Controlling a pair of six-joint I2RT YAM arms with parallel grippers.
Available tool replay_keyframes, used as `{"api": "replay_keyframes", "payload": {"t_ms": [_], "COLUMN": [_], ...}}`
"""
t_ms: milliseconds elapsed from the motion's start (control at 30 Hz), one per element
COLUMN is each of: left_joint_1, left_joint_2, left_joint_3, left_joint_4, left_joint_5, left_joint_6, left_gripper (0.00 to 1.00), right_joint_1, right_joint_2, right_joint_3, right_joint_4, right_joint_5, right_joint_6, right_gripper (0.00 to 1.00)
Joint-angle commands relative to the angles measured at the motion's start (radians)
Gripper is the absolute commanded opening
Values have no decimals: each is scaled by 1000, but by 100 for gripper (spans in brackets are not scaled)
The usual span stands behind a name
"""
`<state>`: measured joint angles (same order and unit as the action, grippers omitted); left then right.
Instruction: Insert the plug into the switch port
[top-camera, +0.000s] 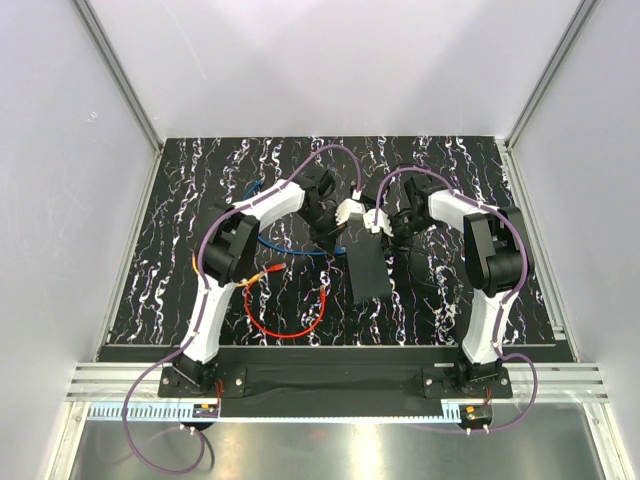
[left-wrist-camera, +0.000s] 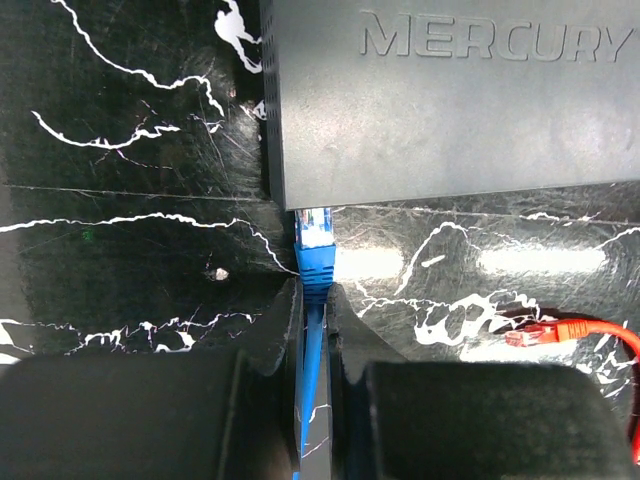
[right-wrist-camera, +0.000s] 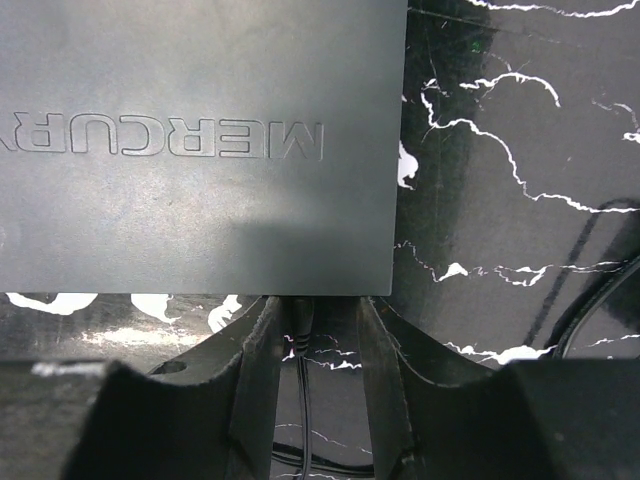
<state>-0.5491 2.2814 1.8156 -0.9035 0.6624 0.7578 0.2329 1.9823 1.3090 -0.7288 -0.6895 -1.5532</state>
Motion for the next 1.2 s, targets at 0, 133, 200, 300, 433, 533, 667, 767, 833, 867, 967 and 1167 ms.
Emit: {"api": "replay_keyframes", "payload": {"t_ms": [0,133,200,300,433,533,667,767,833,867,967,1167], "left_joint_1": [-43,-57,-60,-68,-74,-78,-94,-97,-97,-98,-103,-110], "left_joint_2": [-8,-10,-2,10,23,41,87,105,110,109,90,78], "left_joint_3": [57,74,80,100,135,163,200,231,257,261,266,260], "left_joint_4": [110,115,107,87,63,51,49,58,57,57,55,43], "left_joint_5": [117,120,120,121,120,124,118,135,146,149,149,158], "left_joint_6": [-29,-51,-55,-60,-67,-83,-95,-118,-133,-138,-140,-152], "left_gripper": [0,0,0,0,0,0,0,0,0,0,0,0], "right_joint_1": [42,46,46,51,63,66,78,80,83,83,83,89], "right_joint_2": [-5,-5,-7,-14,-19,-14,-13,-14,-19,-19,-22,-26], "right_joint_3": [-2,-2,-2,-5,-5,1,-7,-10,-16,-17,-19,-24], "right_joint_4": [49,57,57,58,62,60,71,71,75,75,80,89], "right_joint_5": [-31,-27,-27,-22,-7,1,21,24,27,27,28,34], "right_joint_6": [31,36,35,33,28,30,34,28,27,27,30,35], "right_gripper": [41,42,42,43,43,44,44,44,45,45,46,47]}}
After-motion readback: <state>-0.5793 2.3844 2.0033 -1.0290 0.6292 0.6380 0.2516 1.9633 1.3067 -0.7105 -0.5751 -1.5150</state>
